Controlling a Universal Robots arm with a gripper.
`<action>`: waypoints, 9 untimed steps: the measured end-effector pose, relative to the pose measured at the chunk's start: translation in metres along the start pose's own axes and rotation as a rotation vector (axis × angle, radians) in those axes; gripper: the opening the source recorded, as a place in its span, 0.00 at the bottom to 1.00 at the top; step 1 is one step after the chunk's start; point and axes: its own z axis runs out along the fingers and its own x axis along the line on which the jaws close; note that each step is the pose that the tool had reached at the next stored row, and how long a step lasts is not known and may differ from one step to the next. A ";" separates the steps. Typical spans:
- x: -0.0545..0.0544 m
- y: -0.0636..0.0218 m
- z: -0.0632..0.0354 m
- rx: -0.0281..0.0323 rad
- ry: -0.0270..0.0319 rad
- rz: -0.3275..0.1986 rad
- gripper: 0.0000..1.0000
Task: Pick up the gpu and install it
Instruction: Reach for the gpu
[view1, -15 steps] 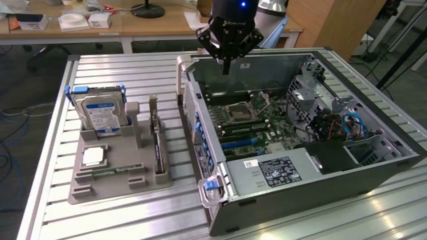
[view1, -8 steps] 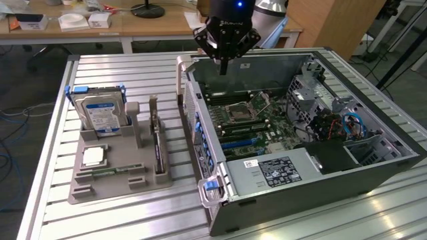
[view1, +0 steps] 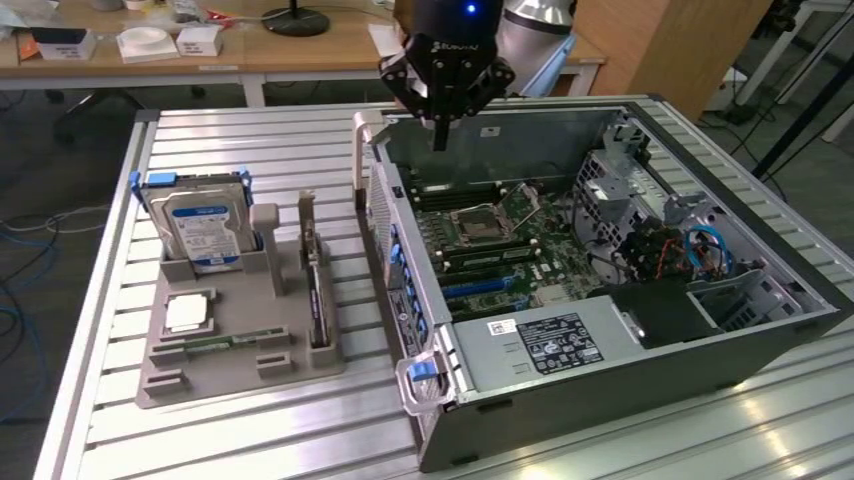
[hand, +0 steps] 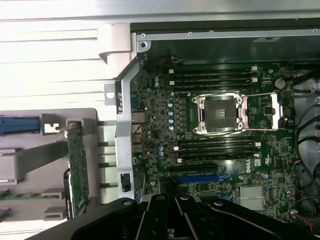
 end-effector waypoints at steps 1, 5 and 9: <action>0.001 -0.0001 0.0000 0.0000 0.0000 0.000 0.11; 0.003 -0.0003 0.0000 0.0001 0.0001 0.000 0.11; 0.006 -0.0005 0.0001 0.0001 0.0001 0.000 0.11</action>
